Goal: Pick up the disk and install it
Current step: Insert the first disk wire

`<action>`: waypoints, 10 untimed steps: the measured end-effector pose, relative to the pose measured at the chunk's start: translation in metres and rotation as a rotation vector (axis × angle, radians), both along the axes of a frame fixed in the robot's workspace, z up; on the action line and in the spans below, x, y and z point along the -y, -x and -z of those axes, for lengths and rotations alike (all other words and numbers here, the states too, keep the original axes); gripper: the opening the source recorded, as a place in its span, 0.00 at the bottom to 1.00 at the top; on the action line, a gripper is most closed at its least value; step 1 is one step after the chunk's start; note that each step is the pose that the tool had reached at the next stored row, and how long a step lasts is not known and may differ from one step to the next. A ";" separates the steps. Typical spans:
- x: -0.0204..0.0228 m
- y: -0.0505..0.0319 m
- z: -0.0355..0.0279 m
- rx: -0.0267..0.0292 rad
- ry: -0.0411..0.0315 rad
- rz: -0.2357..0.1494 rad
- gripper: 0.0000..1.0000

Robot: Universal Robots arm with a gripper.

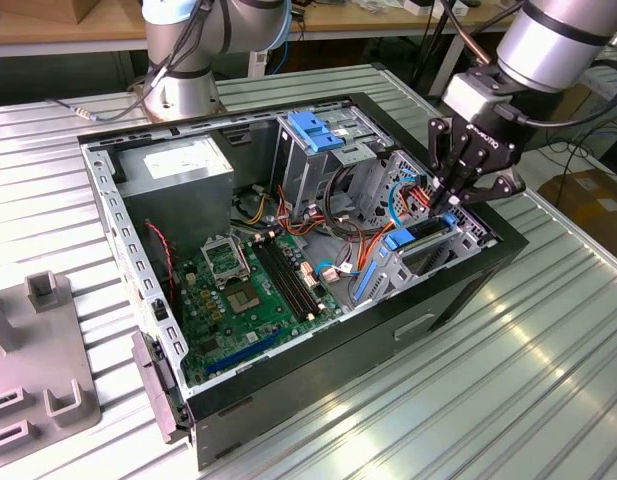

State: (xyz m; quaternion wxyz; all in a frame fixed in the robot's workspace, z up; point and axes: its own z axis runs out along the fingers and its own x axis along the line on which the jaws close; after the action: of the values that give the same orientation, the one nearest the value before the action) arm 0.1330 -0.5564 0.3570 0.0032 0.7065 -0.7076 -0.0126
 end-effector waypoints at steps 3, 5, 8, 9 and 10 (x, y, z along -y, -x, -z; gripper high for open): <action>0.0005 0.0020 0.0017 0.0000 -0.0003 -0.001 0.16; 0.0006 0.0024 0.0033 0.0000 -0.0005 -0.005 0.16; 0.0006 0.0025 0.0050 0.0000 -0.0003 -0.009 0.16; 0.0006 0.0025 0.0053 0.0000 -0.0003 -0.014 0.16; 0.0006 0.0025 0.0054 0.0000 -0.0003 -0.018 0.16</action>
State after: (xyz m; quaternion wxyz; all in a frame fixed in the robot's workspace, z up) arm 0.1305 -0.5570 0.3515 0.0032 0.7128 -0.7012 -0.0127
